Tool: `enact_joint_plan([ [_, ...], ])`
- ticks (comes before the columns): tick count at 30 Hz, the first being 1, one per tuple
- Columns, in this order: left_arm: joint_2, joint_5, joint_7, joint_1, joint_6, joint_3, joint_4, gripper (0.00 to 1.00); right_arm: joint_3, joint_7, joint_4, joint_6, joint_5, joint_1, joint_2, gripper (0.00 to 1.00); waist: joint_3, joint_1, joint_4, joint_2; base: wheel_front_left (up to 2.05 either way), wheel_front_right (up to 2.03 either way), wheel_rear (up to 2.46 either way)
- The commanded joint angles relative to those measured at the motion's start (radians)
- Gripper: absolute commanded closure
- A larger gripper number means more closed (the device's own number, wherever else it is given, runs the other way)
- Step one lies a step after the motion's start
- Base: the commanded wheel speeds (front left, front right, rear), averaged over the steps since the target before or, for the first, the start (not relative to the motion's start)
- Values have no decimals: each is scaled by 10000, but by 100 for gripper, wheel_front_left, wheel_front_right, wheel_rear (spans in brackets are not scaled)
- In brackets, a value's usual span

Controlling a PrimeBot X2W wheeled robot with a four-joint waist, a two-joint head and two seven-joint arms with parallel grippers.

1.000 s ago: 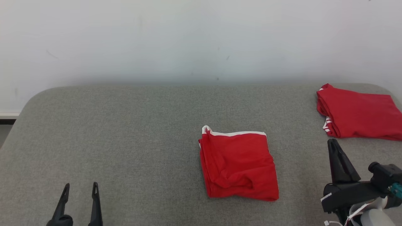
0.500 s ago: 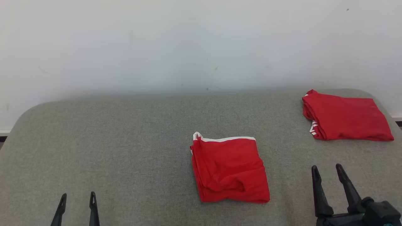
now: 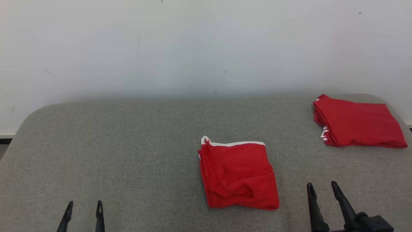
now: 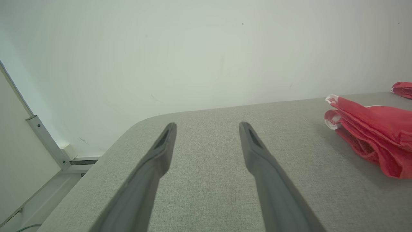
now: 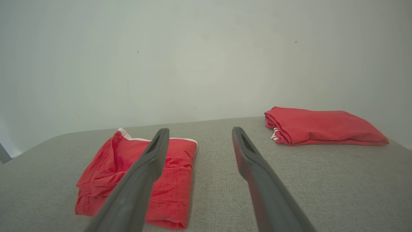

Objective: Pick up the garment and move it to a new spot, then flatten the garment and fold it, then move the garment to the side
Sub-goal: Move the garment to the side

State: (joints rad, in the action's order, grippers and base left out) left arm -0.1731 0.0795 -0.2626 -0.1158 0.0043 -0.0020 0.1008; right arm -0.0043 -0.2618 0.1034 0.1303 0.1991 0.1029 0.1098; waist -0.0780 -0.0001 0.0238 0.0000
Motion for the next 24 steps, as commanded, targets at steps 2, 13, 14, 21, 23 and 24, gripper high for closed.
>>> enact_joint_plan([
  [2, -45, -81, -26, -42, 49, -12, 20, 0, 2, -35, 46, -1, -112, 34, -62, 0, -7, 1, 49, 0, 0, 0, 0],
  [13, -70, 83, -26, -170, 117, 128, -90, 0, -163, -36, 138, -1, -217, 8, -99, 0, -15, 1, 127, 0, 0, 0, 0],
  [14, -78, 93, -26, -176, 113, 137, -95, 0, -162, -36, 136, -1, -223, 16, -102, 0, -13, 1, 132, 0, 0, 0, 0],
  [21, -139, 72, -26, -183, 135, 155, -141, 0, -168, -38, 152, -1, -258, 27, -107, 0, 9, 1, 150, 0, 0, 0, 0],
  [23, -151, 61, -26, -200, 164, 158, -168, 0, -170, -36, 155, -1, -258, 23, -111, 0, 12, 1, 148, 0, 0, 0, 0],
  [24, -151, 61, -27, -208, 182, 158, -180, 0, -174, -36, 159, -1, -267, 25, -114, 0, 14, 1, 149, 0, 0, 0, 0],
])
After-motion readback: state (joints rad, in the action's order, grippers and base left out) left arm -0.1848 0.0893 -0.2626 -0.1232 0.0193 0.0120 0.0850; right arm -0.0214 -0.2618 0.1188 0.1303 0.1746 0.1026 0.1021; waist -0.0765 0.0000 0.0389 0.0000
